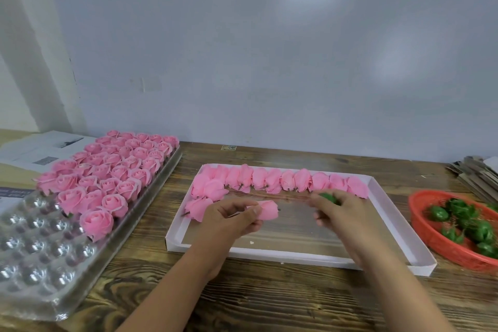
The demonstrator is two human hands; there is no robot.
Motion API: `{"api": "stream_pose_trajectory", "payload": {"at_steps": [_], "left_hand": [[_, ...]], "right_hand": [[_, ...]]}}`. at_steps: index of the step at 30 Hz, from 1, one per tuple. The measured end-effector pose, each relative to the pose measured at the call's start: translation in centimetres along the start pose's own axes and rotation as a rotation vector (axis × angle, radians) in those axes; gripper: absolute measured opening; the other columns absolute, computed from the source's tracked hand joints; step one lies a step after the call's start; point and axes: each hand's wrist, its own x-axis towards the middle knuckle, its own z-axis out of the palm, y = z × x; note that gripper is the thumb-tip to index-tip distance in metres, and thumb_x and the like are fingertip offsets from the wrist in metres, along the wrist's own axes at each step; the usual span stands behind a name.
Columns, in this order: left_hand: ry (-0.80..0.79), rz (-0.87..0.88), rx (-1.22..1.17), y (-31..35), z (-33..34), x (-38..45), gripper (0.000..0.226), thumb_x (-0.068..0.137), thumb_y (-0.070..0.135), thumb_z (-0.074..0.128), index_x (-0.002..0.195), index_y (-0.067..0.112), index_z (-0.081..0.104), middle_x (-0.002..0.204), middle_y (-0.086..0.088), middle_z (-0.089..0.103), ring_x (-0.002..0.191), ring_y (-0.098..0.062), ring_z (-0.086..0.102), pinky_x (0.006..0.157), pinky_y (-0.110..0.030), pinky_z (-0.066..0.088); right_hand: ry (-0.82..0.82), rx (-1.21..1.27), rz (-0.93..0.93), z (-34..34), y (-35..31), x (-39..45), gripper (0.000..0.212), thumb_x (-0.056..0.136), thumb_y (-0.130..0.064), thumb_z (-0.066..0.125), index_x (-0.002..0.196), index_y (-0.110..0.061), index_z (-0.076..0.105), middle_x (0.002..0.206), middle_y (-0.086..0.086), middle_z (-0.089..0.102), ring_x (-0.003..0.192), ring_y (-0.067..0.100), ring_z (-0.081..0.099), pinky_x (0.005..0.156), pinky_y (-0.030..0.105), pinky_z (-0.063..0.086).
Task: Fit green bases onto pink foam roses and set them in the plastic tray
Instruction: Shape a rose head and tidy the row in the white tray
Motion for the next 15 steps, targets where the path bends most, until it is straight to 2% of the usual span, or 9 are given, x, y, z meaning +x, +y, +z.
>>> {"api": "stream_pose_trajectory", "payload": {"at_steps": [3,6,8,11,13,15], "left_hand": [[0.008,-0.003,-0.021,-0.1,-0.1,0.1,0.031,0.072,0.023,0.078,0.096,0.004,0.078,0.094,-0.017,0.075,0.079,-0.020,0.072,0.075,-0.026,0.059],[0.013,-0.005,-0.047,-0.2,-0.1,0.2,0.030,0.073,0.020,0.077,0.096,0.001,0.077,0.091,-0.016,0.075,0.077,-0.020,0.071,0.075,-0.027,0.059],[0.013,-0.005,-0.057,-0.2,-0.1,0.2,0.030,0.073,0.019,0.077,0.096,0.000,0.076,0.090,-0.016,0.075,0.077,-0.020,0.071,0.075,-0.027,0.059],[0.009,-0.005,-0.052,-0.2,-0.1,0.2,0.031,0.074,0.019,0.077,0.097,-0.001,0.075,0.089,-0.016,0.074,0.077,-0.020,0.071,0.075,-0.027,0.059],[0.008,0.001,-0.046,-0.2,-0.1,0.2,0.031,0.074,0.019,0.076,0.098,-0.001,0.075,0.089,-0.015,0.074,0.077,-0.020,0.071,0.075,-0.026,0.059],[0.004,0.003,-0.042,-0.3,-0.1,0.2,0.031,0.074,0.020,0.077,0.098,0.000,0.076,0.089,-0.015,0.074,0.078,-0.021,0.071,0.075,-0.026,0.059]], "right_hand": [[-0.082,0.204,0.100,2.3,-0.1,-0.8,0.022,0.100,-0.024,0.053,0.096,-0.006,0.064,0.083,0.012,0.075,0.051,0.013,0.057,0.045,0.022,0.045],[-0.084,0.148,0.125,2.8,0.7,-1.3,0.030,0.104,-0.033,0.041,0.097,-0.008,0.056,0.073,0.013,0.074,0.043,0.014,0.051,0.039,0.022,0.034],[-0.081,0.065,0.098,2.7,1.1,-1.4,0.031,0.101,-0.036,0.045,0.091,-0.009,0.055,0.066,0.008,0.071,0.041,0.010,0.047,0.038,0.020,0.031],[-0.054,-0.119,-0.031,2.4,1.3,-1.4,0.025,0.088,-0.031,0.069,0.079,-0.009,0.059,0.055,-0.003,0.058,0.047,0.007,0.047,0.047,0.021,0.037],[-0.050,-0.172,-0.113,2.3,1.3,-1.6,0.022,0.088,-0.026,0.069,0.073,-0.012,0.062,0.058,0.004,0.061,0.052,0.011,0.052,0.055,0.026,0.040],[-0.035,-0.204,-0.164,2.3,1.4,-2.1,0.024,0.090,-0.029,0.064,0.072,-0.013,0.065,0.064,0.011,0.065,0.055,0.015,0.056,0.058,0.030,0.042]]}}
